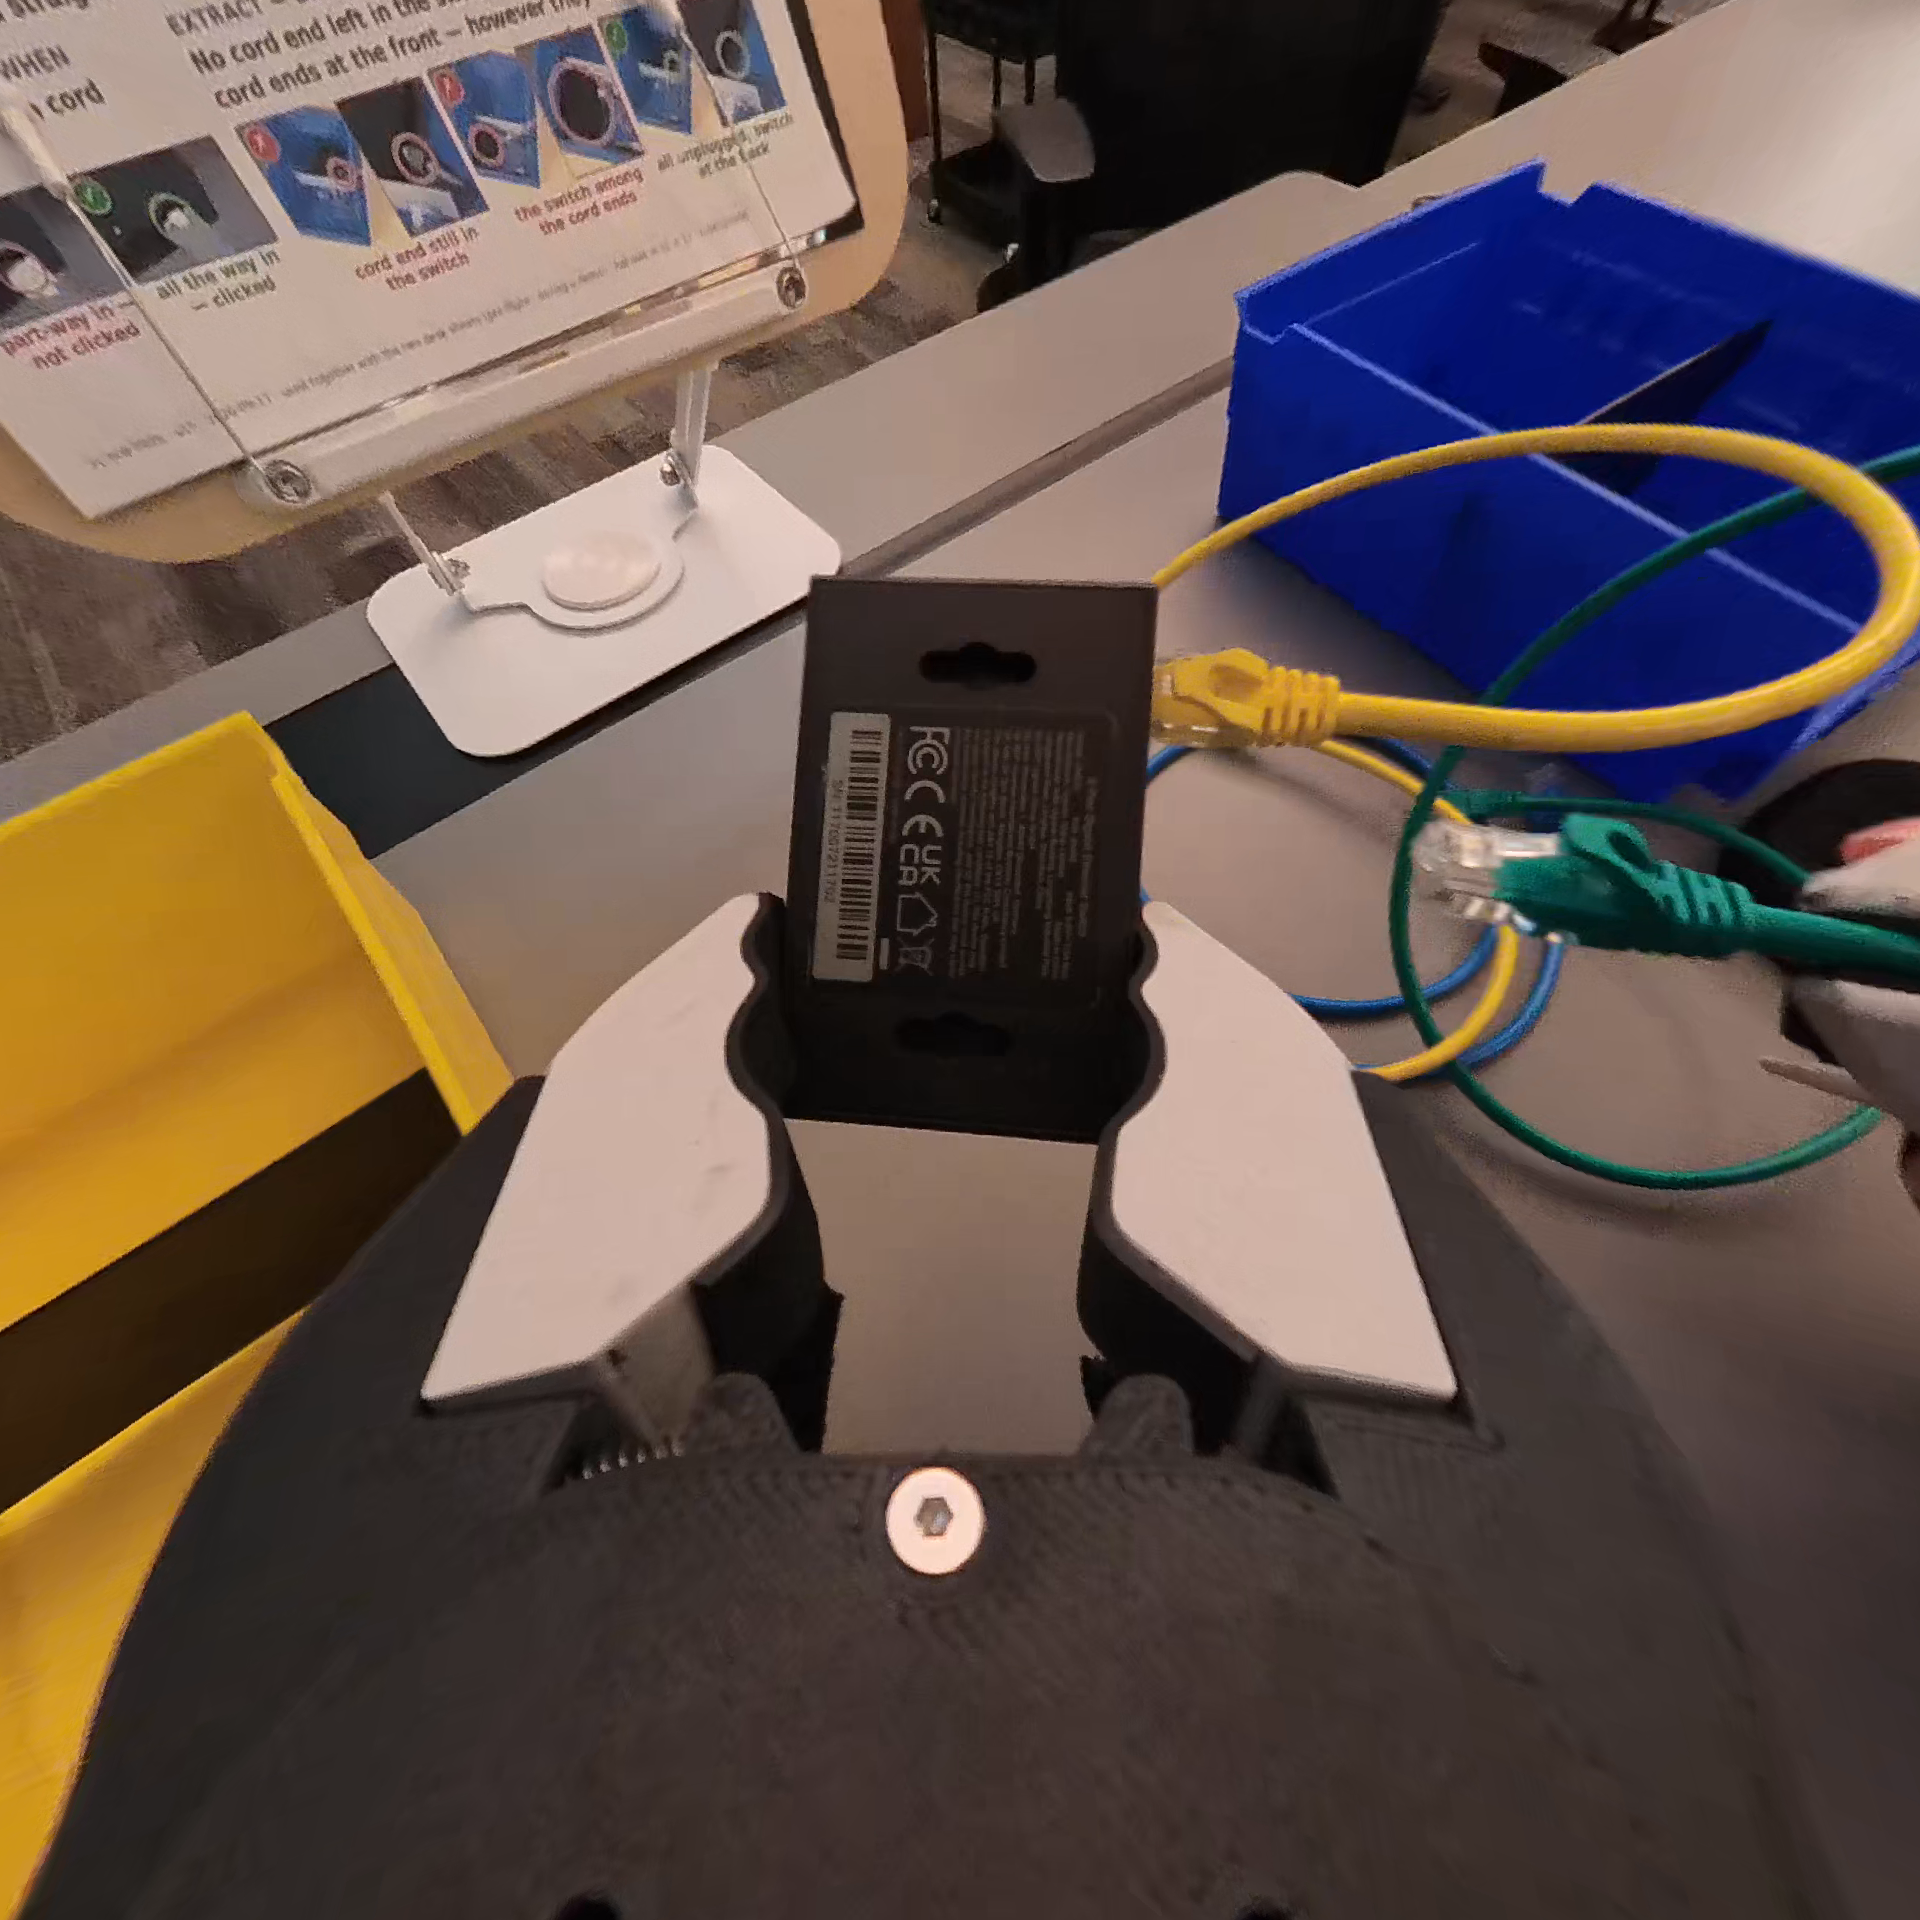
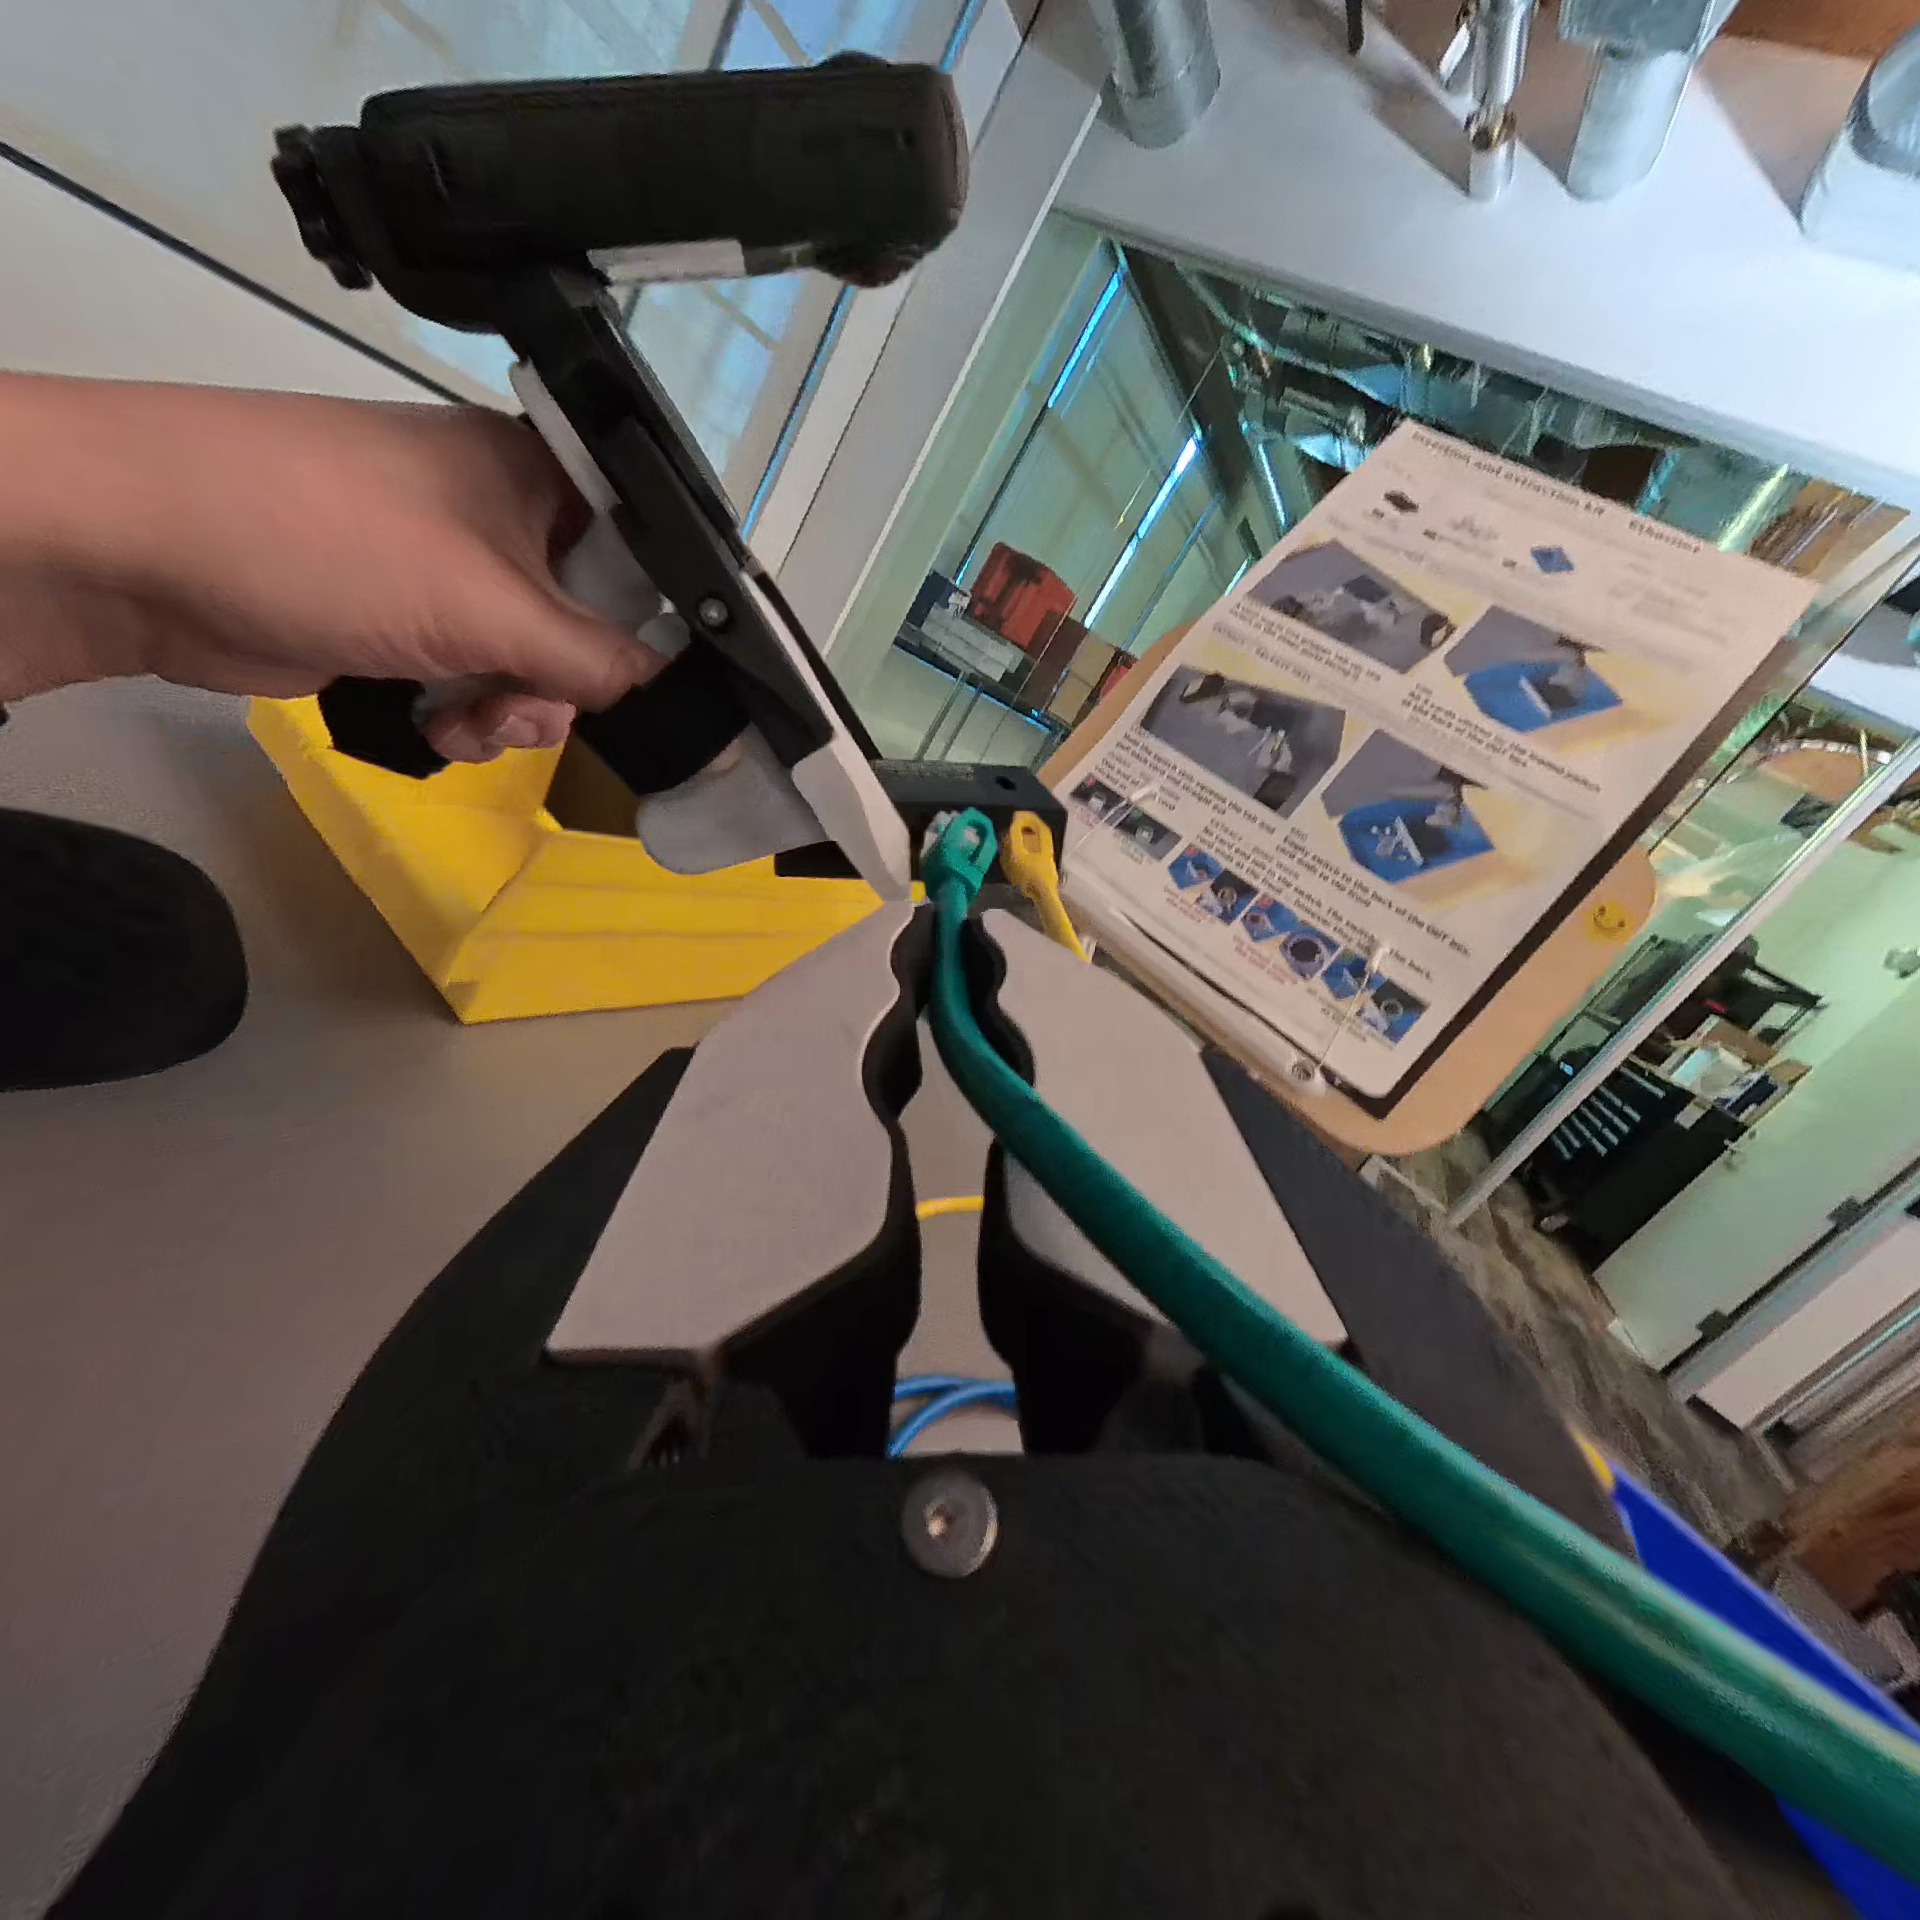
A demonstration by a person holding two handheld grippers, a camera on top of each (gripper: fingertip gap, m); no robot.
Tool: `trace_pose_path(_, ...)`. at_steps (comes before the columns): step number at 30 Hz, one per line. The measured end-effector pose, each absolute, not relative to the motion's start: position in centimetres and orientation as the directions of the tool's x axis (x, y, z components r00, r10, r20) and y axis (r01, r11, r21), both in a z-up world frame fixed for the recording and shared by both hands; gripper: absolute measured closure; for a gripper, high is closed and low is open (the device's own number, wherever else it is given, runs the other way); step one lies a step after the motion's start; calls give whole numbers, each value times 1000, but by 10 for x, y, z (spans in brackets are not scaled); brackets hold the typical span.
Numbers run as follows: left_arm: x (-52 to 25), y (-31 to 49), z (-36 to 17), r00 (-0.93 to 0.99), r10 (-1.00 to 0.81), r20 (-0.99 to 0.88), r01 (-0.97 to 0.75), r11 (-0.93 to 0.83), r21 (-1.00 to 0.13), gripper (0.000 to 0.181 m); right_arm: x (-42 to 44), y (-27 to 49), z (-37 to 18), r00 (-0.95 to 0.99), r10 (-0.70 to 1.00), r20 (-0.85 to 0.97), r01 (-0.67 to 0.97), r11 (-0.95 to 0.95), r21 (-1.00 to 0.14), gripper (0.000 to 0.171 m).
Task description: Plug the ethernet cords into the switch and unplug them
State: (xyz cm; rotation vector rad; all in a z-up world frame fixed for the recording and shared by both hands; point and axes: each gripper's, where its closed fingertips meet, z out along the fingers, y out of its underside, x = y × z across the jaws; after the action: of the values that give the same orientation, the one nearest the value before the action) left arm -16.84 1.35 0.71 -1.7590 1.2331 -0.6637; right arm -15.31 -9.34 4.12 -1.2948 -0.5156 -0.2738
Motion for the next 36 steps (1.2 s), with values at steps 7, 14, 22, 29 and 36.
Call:
trace_pose_path(7,-176,-2,16,313,-948,64,-478,-215,-852,121,-156,-89,52,744,49,667,622,315,-717,165)
trace_pose_path(14,-178,-10,13,297,-948,116,-523,-263,-811,121,-158,-84,47,645,24,764,725,296,-622,165)
trace_pose_path(22,-174,-16,15,283,-955,89,-541,-236,-807,121,-153,-83,45,629,27,777,740,286,-609,165)
trace_pose_path(29,-174,-15,14,296,-955,20,-566,-192,-802,121,-152,-84,43,678,74,731,684,300,-665,165)
trace_pose_path(36,-172,-17,13,312,-950,28,-573,-211,-792,121,-152,-87,40,608,36,793,742,330,-584,165)
